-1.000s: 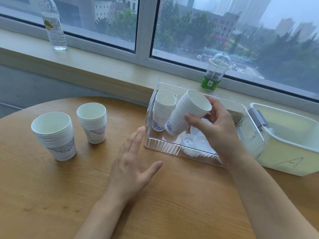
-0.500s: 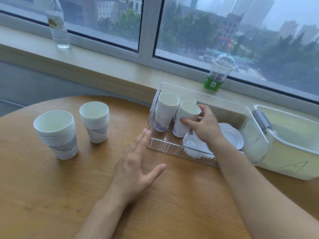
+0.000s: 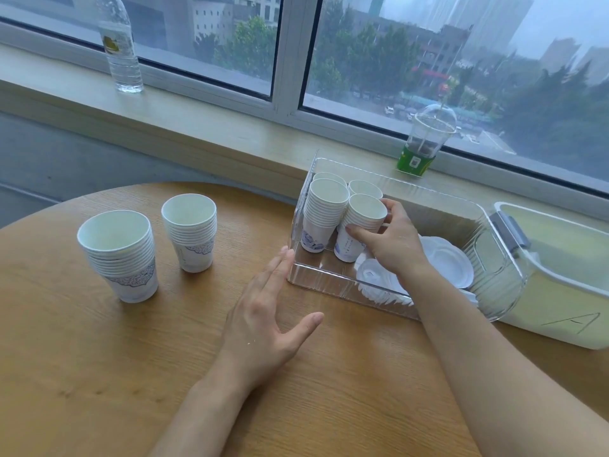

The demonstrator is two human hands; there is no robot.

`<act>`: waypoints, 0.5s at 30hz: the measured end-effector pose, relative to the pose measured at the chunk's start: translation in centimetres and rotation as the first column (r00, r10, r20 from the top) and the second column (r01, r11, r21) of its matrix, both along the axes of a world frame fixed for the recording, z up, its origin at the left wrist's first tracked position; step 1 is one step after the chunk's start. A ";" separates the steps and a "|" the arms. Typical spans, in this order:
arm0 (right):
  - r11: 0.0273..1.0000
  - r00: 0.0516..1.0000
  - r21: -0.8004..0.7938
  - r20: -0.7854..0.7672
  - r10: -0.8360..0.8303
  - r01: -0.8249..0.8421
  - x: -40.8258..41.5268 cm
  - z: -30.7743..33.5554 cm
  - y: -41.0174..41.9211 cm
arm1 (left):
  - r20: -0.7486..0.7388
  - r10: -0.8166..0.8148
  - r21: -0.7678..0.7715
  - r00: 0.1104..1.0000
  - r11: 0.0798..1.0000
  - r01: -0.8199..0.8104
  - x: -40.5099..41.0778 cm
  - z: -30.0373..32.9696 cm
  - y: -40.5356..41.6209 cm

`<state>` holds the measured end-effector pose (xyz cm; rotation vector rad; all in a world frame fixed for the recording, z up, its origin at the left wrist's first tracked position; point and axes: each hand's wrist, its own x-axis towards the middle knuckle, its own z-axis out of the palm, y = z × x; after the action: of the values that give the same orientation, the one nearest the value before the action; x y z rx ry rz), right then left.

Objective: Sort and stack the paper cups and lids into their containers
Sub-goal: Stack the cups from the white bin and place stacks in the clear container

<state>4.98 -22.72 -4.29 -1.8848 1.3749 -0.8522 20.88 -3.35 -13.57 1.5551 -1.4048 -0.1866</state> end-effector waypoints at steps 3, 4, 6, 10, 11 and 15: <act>0.997 0.999 -0.076 -0.047 -0.019 0.015 0.1 0.3 0.5 | -0.008 0.061 -0.063 0.998 0.996 -0.061 0.2 0.3 0.2; 0.988 0.998 -0.153 -0.053 -0.043 0.034 0.2 0.7 1.1 | -0.004 0.097 -0.091 0.995 0.991 -0.097 0.4 0.6 0.2; 0.940 0.998 -0.336 0.008 -0.061 0.060 0.9 1.7 2.9 | 0.000 0.187 -0.155 0.982 0.970 -0.185 0.8 1.3 0.5; 0.844 0.974 -0.531 0.140 0.178 -0.078 4.2 3.2 8.2 | 0.024 0.406 -0.295 0.913 0.876 -0.382 2.0 2.8 1.6; 0.835 0.958 -0.532 0.139 0.250 -0.141 5.3 3.3 9.5 | 0.032 0.456 -0.321 0.889 0.847 -0.423 2.3 3.2 2.0; 0.805 0.865 -0.438 0.111 0.489 -0.399 9.5 2.5 12.4 | 0.099 0.651 -0.380 0.753 0.724 -0.576 3.4 4.4 3.0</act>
<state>14.48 -10.29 -1.84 -2.2169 0.5960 -1.1107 24.33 -0.31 -9.19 1.7034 -0.9331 0.6287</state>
